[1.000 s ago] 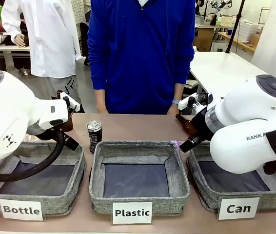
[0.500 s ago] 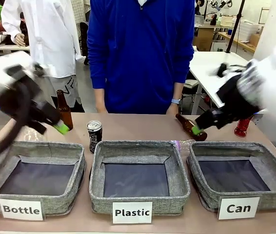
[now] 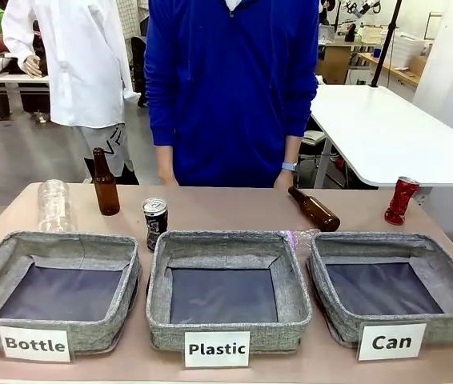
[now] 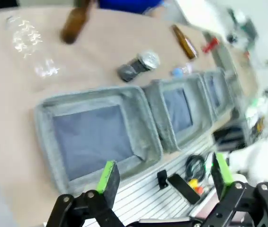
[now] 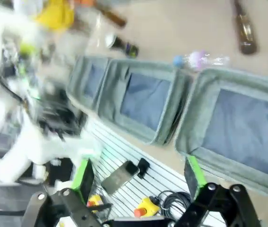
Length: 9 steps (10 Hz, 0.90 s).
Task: Sort the can waste into the basket.
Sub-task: Pick up the can waste from the table and place it in the right Fabric basket.
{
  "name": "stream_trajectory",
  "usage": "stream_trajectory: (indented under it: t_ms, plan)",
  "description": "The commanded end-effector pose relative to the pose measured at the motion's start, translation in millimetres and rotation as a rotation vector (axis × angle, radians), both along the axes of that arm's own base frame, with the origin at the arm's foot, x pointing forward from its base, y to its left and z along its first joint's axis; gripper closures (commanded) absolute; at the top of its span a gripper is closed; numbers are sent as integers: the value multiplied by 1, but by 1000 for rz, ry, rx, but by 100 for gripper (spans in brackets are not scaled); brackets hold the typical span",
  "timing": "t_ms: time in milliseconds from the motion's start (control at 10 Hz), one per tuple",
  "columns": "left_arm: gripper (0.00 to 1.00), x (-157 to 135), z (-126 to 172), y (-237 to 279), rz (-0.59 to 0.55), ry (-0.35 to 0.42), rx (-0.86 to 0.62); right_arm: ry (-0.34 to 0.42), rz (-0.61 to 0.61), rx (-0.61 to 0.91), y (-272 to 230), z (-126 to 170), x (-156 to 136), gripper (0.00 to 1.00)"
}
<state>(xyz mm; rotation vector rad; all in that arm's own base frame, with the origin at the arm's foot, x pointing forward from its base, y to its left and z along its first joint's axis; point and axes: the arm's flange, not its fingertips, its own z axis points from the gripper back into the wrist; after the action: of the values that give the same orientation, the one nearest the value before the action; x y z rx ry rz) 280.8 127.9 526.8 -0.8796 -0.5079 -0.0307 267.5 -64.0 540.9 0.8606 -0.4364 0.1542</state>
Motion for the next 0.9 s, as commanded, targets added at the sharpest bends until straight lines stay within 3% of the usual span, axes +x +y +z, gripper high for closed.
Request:
stream_trajectory:
  t_ms: [0,200,300,400,500,800]
  plan:
    - [0,-42,-67,38,212,10,-133,-15,-133,170,-58,-35,-14,0]
    - [0,-72,-108,79,334,-31,-270,0,-281,346,-134,-79,-26,0]
    - [0,-72,-119,88,401,-49,-317,27,-331,450,-161,-105,-29,0]
    - [0,-63,-116,94,389,-49,-308,62,-410,506,-171,-127,-37,0]
    - [0,-69,-80,147,398,11,-267,38,-349,342,-158,-81,-42,0]
    - [0,-69,-80,147,398,11,-267,38,-349,342,-158,-81,-42,0]
